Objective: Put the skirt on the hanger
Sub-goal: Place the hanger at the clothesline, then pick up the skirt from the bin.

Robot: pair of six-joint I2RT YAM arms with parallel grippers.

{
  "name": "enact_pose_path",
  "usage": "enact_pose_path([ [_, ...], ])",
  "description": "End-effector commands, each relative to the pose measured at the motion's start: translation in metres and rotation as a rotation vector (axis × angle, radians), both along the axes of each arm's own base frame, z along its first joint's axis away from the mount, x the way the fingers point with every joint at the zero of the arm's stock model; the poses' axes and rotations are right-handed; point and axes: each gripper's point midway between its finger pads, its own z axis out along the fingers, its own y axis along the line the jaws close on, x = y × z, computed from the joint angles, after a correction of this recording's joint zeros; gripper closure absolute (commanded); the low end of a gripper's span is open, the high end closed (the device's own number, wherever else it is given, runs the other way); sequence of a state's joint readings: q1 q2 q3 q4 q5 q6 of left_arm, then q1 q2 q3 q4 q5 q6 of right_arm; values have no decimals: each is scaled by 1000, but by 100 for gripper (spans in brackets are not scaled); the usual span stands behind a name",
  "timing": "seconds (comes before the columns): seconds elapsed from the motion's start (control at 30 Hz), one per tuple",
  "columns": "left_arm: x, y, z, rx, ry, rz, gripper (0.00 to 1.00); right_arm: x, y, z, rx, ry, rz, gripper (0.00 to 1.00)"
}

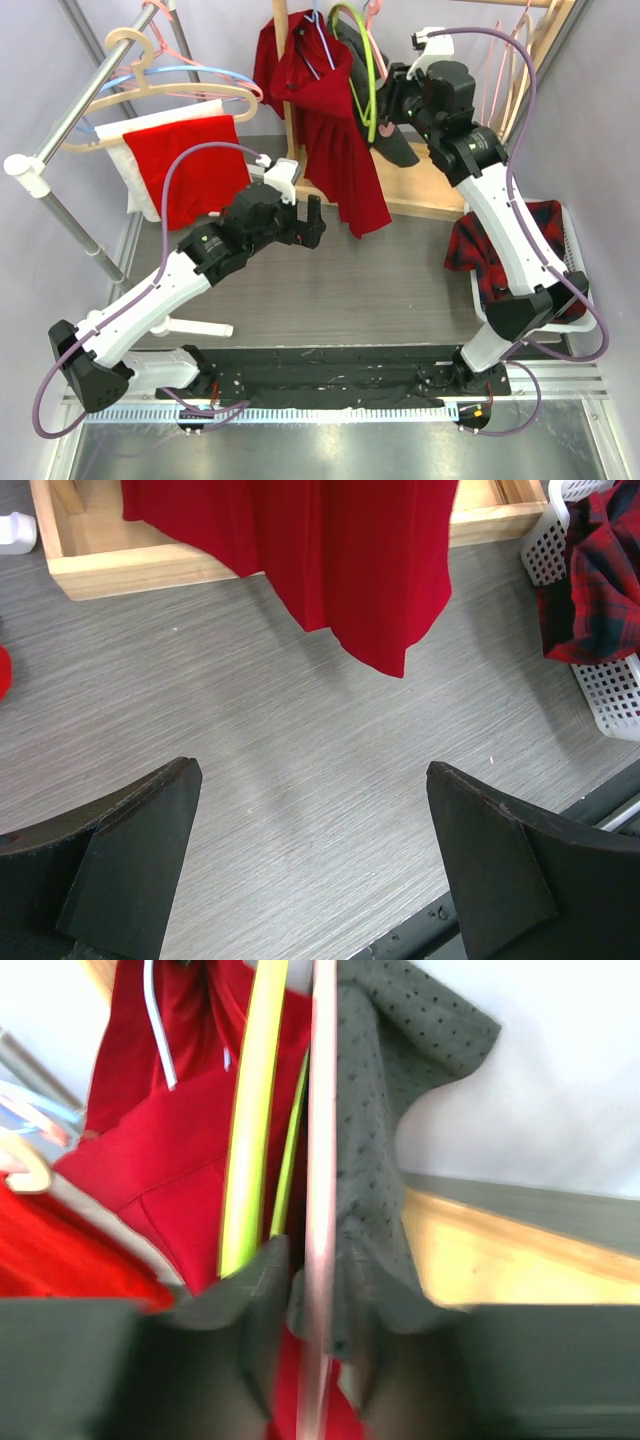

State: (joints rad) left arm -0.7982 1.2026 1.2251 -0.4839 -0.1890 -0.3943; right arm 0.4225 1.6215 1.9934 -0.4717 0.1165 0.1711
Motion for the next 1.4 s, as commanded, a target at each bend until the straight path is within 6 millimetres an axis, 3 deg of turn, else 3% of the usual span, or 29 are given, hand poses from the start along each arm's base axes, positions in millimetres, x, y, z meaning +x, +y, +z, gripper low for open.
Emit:
enact_pose_path([
  [0.0, 1, 7, 14, -33, -37, 31, 0, -17, -14, 25, 33, -53, -78, 47],
  [0.13, 1, 8, 15, -30, -39, 36, 0, -39, -48, 37, 73, -67, -212, 31],
  [0.33, -3, 16, 14, -20, -37, 49, 0, -86, -78, 29, 104, -12, -275, 14],
  [0.43, -6, 21, 10, -8, -25, 64, 0, -115, -95, -1, 66, 91, -305, 5],
  [0.47, -8, 25, 9, -10, -21, 71, 0, -120, -96, -19, 46, 138, -303, 0],
  [0.53, -10, 28, 8, -11, -19, 79, 0, -140, -101, -33, 40, 175, -290, 0],
  [0.6, -14, 31, 6, -18, -16, 79, 0, -154, -105, -73, 7, 275, -289, 0],
  [0.67, -18, 32, 2, -18, -8, 70, 0, -175, -114, -89, 18, 306, -302, 1],
  [0.7, -20, 33, 3, -24, -10, 68, 0, -181, -116, -113, 4, 355, -309, 2],
  [0.87, -29, 34, -10, -34, 34, 55, 0, -209, -140, -163, 89, 396, -436, 7],
  [0.9, -31, 35, -12, -40, 40, 54, 0, -215, -145, -184, 78, 415, -454, 9],
  [1.1, -45, 25, -45, -67, 137, 16, 0, -217, -184, -257, -73, 496, -701, 9],
  [1.2, -48, 22, -58, -66, 179, 8, 0, -210, -196, -267, -109, 511, -777, 9],
  [1.37, -48, 17, -67, -72, 203, -2, 0, -189, -228, -277, 18, 571, -832, 9],
])
